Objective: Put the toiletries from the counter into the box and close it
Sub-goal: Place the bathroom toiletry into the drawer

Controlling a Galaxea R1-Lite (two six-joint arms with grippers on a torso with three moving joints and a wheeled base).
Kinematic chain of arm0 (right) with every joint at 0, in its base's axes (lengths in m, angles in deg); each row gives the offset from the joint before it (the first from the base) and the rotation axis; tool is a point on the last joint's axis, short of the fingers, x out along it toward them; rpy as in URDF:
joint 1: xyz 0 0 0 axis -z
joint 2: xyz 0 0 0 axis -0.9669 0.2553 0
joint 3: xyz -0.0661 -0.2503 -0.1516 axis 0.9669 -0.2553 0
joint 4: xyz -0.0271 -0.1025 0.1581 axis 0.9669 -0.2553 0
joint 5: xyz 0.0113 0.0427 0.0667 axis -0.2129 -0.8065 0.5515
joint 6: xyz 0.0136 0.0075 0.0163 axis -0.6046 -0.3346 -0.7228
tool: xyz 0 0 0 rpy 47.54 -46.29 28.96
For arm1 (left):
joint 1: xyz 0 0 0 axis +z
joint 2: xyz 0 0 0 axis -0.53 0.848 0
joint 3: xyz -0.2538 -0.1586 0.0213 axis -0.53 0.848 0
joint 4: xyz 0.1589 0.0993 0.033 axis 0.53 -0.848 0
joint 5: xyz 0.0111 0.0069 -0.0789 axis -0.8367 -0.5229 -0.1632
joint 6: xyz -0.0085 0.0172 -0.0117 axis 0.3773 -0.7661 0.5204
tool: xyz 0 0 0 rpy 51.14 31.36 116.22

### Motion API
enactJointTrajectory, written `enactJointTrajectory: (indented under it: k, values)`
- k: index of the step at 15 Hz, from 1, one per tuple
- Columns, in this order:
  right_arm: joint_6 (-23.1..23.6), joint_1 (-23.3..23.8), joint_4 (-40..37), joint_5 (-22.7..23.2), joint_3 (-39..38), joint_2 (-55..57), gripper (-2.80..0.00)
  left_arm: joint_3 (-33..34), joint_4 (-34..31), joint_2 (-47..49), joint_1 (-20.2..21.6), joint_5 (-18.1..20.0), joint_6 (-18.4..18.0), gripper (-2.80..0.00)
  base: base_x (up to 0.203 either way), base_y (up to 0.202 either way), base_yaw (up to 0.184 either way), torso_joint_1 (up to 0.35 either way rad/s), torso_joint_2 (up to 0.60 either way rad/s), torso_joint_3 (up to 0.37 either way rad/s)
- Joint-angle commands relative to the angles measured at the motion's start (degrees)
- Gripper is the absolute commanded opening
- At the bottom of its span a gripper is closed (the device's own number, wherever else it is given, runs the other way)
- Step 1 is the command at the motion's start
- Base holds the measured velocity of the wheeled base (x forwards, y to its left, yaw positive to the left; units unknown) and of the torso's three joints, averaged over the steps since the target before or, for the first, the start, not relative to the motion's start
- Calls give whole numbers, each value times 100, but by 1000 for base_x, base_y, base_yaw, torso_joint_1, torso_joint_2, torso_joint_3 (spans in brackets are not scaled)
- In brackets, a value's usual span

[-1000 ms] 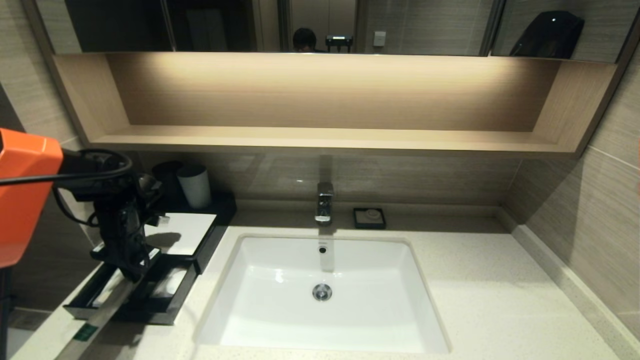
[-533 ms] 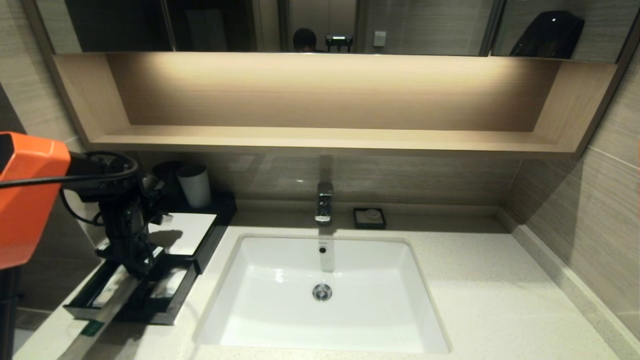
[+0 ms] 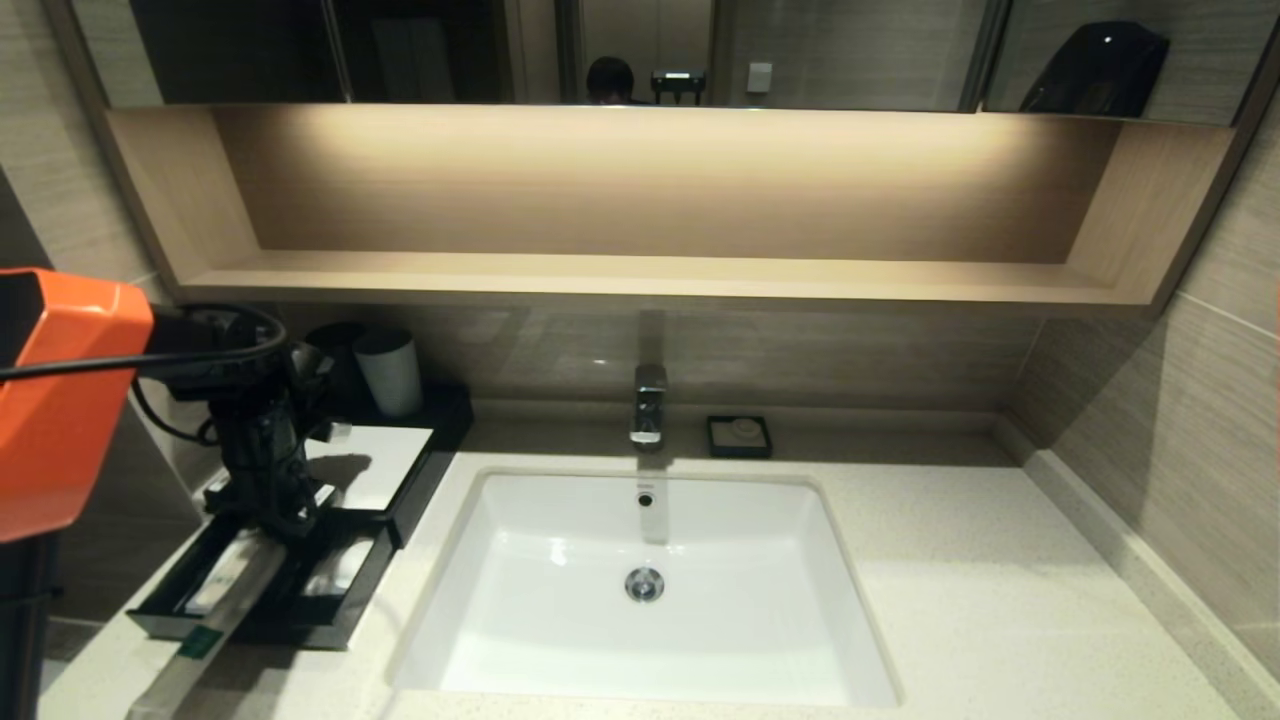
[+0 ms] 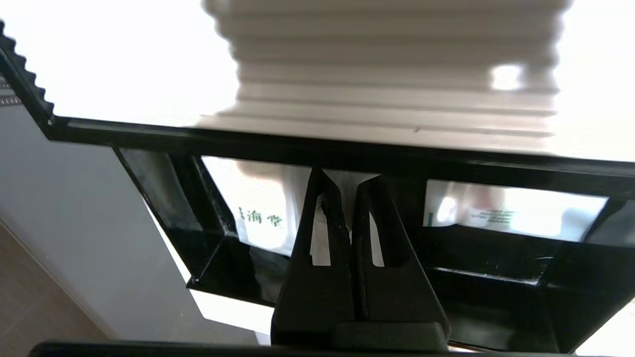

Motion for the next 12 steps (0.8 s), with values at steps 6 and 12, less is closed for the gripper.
enactJointTrajectory:
  k: [6, 12]
  values:
    - [2, 0, 0, 0, -1, -9, -280, -110, -29, 55, -92, -16, -10, 0, 0, 0, 0, 0, 0, 0]
    - [2, 0, 0, 0, -1, 0, -280, -317, -24, -138, -81, -276, 17, 0, 0, 0, 0, 0, 0, 0]
